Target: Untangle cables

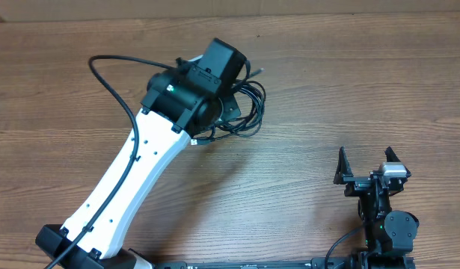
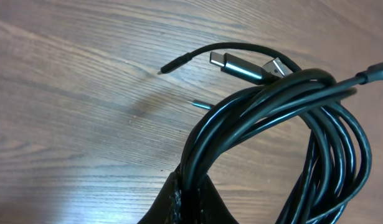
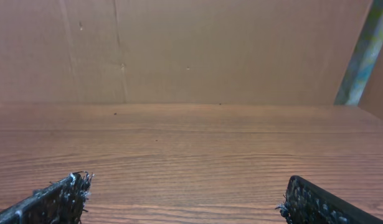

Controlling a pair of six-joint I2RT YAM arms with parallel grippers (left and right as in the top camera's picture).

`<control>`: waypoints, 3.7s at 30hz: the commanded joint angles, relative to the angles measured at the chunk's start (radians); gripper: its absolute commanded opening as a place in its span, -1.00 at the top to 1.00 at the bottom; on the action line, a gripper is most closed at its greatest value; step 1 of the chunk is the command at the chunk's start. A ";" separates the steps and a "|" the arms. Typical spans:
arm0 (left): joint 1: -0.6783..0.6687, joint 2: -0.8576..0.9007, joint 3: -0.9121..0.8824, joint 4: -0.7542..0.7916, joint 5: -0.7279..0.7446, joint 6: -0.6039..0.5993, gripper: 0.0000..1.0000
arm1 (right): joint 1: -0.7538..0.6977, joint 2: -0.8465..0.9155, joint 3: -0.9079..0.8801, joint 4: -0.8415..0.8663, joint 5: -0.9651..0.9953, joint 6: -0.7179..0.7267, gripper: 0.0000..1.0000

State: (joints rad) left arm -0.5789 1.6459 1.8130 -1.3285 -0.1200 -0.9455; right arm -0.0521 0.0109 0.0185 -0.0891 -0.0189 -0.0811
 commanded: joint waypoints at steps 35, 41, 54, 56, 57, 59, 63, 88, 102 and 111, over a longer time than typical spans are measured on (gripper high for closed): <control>0.013 0.035 0.009 0.092 0.068 0.288 0.91 | -0.002 0.178 0.307 -0.392 -0.594 0.813 -0.99; 0.007 0.049 0.006 0.107 0.070 0.288 0.92 | -0.002 0.278 0.381 -0.162 -0.934 0.819 -1.00; -0.030 0.101 0.006 0.138 0.242 0.400 0.92 | -0.002 0.342 0.381 -0.082 -0.727 0.977 -0.39; -0.036 0.101 0.006 0.159 0.294 0.441 0.92 | 0.000 0.388 0.381 -0.079 -0.721 1.008 -0.31; -0.039 0.101 0.006 0.169 0.316 0.458 0.91 | 0.001 0.410 0.381 -0.074 -0.722 1.014 -0.27; -0.051 0.101 0.006 0.190 0.352 0.492 0.92 | 0.009 0.464 0.381 -0.067 -0.722 1.017 -0.20; -0.073 0.101 0.006 0.206 0.354 0.502 0.92 | 0.035 0.564 0.381 -0.016 -0.726 1.026 -0.11; -0.108 0.101 0.006 0.220 0.096 0.541 -0.29 | 0.110 0.811 0.381 0.335 -0.874 1.009 0.92; -0.012 0.101 0.008 0.264 0.320 0.487 0.92 | 0.110 0.811 0.381 0.319 -0.875 0.927 0.92; -0.018 0.101 0.006 0.202 0.321 0.504 0.81 | 0.110 0.811 0.381 0.320 -0.875 1.111 0.92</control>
State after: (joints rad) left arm -0.6197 1.7527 1.8126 -1.1179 0.2398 -0.4450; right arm 0.0544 0.8295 0.3832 0.2211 -0.8814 0.9470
